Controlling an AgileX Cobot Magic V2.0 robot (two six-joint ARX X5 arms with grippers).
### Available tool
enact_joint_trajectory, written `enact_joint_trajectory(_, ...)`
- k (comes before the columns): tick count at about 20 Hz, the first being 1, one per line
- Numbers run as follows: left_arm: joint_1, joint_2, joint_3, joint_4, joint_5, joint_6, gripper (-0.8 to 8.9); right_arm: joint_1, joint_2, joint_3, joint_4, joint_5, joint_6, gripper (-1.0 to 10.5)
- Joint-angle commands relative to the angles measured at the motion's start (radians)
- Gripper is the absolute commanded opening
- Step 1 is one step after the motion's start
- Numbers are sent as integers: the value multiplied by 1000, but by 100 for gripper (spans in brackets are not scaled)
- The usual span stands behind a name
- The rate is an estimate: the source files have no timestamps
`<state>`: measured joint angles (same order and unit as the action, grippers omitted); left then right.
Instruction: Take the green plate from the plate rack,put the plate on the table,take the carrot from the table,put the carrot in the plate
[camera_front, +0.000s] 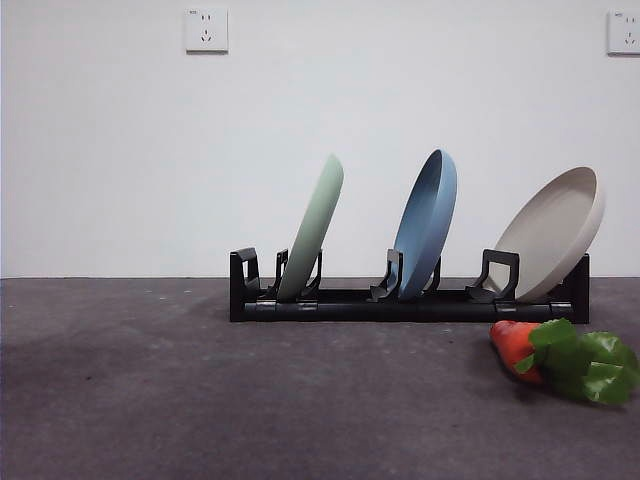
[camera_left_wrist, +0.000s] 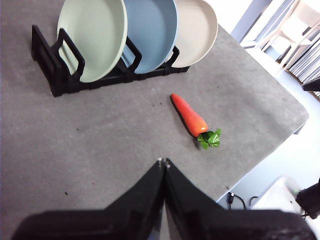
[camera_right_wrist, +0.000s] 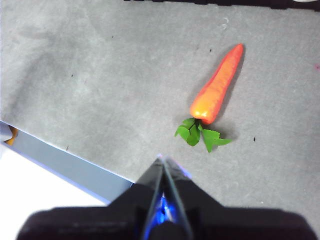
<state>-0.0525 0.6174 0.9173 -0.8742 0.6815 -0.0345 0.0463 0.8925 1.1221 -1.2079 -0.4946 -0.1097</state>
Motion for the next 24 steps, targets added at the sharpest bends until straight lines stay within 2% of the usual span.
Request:
enact_joint_trajectory(1,1,-1,1,0,0,17,84,2,-1,3,6,1,-9,186)
enact_joint_trajectory(2,1,0,1,0,0,8,245,2,-1,3,6,4,5,330)
enact_joint_trajectory(3,1,2,1,0,0,7,483,2,-1,3,7,4,16,506)
enact_joint_trajectory(4,1,2,1,0,0,7,599,2,-1,3,7,3,16,605)
enact_joint_trajectory(24,1,29,1,34,2,8,602,2,0,3,3,3,34,626)
